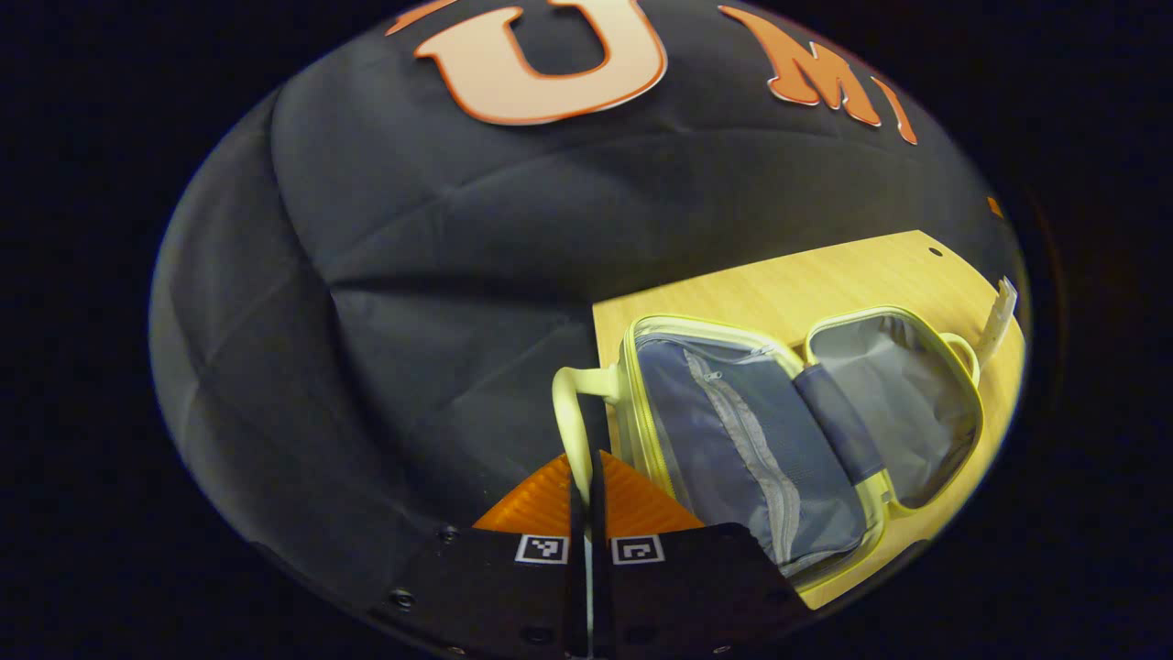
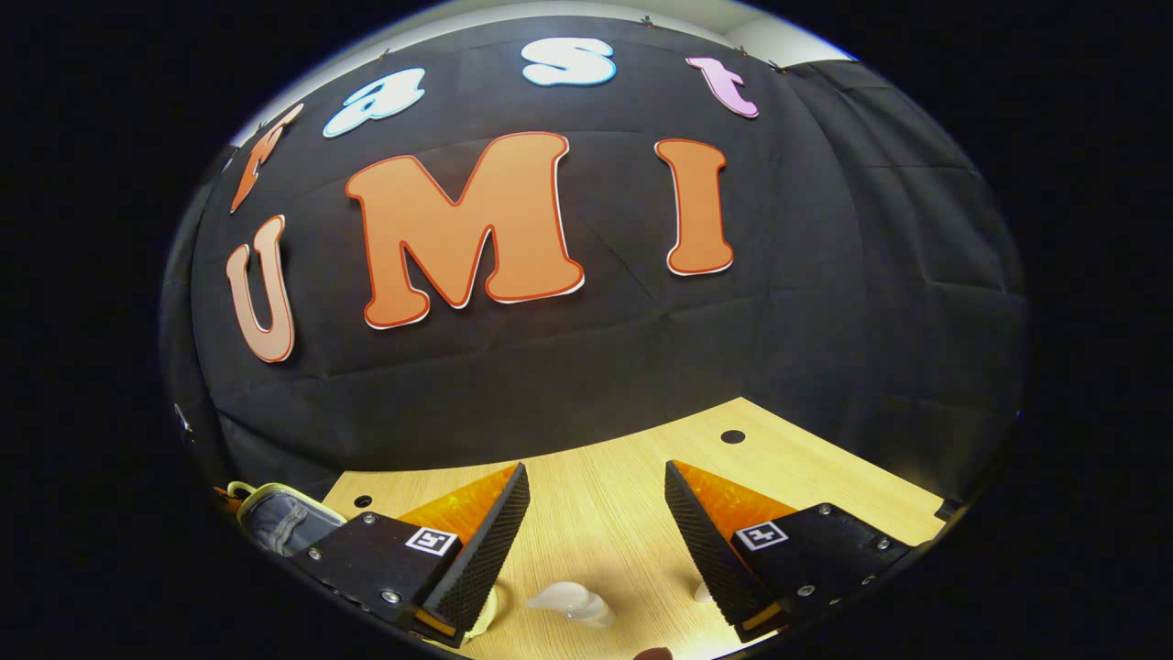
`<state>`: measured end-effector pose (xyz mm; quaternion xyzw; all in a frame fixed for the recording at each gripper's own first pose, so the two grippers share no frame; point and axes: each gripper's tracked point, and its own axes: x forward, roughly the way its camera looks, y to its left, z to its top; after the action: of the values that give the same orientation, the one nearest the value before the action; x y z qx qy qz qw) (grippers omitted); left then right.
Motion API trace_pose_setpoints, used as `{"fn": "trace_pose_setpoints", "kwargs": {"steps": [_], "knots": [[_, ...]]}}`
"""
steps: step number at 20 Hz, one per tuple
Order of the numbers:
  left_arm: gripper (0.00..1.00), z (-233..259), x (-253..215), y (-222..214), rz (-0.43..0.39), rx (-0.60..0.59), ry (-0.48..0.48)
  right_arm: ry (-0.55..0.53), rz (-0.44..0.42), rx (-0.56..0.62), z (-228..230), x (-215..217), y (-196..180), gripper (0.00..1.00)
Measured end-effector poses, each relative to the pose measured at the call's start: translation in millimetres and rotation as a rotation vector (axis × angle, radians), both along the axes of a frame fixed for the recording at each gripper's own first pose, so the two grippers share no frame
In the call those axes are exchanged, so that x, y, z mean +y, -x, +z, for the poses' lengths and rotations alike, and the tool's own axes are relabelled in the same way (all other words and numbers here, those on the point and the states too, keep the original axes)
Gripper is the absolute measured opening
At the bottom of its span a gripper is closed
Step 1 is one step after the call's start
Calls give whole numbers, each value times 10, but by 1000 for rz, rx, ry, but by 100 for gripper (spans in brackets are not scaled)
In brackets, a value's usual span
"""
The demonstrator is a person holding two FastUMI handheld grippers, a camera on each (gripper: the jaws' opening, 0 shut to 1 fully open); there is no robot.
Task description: First open the suitcase, pack the skin care products into it, and then close the suitcase.
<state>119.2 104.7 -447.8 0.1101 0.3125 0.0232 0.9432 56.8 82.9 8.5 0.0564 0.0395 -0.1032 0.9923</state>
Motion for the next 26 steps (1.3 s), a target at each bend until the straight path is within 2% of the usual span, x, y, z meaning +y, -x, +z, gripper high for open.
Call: {"fn": "trace_pose_setpoints", "kwargs": {"steps": [4, 9, 10, 13, 15, 17, 18, 20, 22, 26], "knots": [[3, -525, 126, 55, 17, 76, 71, 4, -3, 6, -11, 3, -6, 95], [3, -959, 162, 71, 22, 94, 184, 7, -9, 12, -32, -22, 52, 95], [4, -1007, 162, 104, 27, 101, 188, 6, -9, 12, -36, -24, 59, 95], [18, -1079, 183, 135, 35, 118, 204, 20, -8, 8, -32, -26, 79, 95], [22, -1095, 186, 146, 50, 118, 203, 28, -2, 13, -63, -29, 82, 95], [22, -1034, 310, 119, 101, 98, 150, 23, -2, 24, -89, -67, 82, 95], [39, -987, 364, 111, 120, 80, 124, 19, 1, 28, -109, -73, 90, 95], [69, -745, 400, 101, 134, 26, 90, 27, 5, 28, -105, -130, 91, 95], [98, -448, 269, 43, 145, -49, 82, 53, 3, 23, -93, -219, 106, 95], [100, 515, -357, 65, 126, -252, 74, 78, 16, 20, -99, -420, 151, 95]]}}
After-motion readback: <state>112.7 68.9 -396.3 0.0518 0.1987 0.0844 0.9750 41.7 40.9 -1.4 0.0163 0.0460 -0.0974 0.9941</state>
